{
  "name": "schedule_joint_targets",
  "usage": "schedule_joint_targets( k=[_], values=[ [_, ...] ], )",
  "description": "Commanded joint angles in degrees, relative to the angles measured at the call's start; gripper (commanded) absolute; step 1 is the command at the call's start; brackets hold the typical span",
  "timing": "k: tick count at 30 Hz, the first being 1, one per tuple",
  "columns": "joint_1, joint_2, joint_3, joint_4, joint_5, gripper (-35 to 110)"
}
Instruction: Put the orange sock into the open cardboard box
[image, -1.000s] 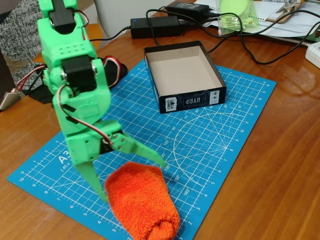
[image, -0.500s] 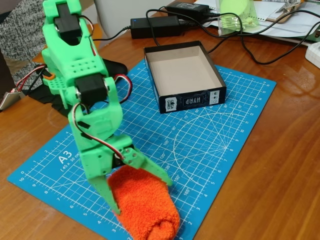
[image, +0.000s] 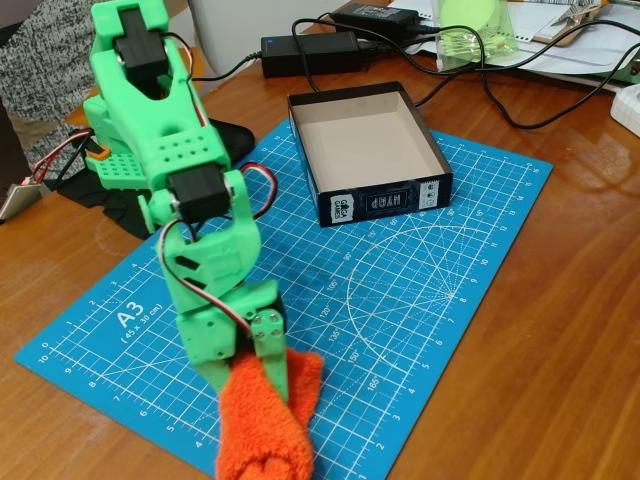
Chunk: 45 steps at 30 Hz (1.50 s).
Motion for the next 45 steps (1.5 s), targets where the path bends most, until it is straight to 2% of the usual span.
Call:
schedule_joint_targets(
  k=[1, 11, 17, 23, 27, 33, 35, 39, 45],
  values=[
    [-3.4, 12.8, 3.1, 1.3, 11.0, 0],
    [-19.9, 44.4, 24.4, 12.4, 34.3, 0],
    [-37.5, 62.8, 43.5, 16.1, 45.8, 0],
    [-52.6, 73.3, 51.9, 18.3, 55.6, 0],
    [-57.4, 75.8, 57.6, 16.3, 57.6, 0],
    [-58.3, 78.3, 65.7, 10.0, 57.8, 2],
    [-58.5, 78.7, 66.6, 9.7, 57.7, 6],
    [-58.0, 79.4, 67.6, 7.8, 58.6, 26],
    [-59.4, 80.2, 69.3, 5.4, 59.2, 33]
  ],
)
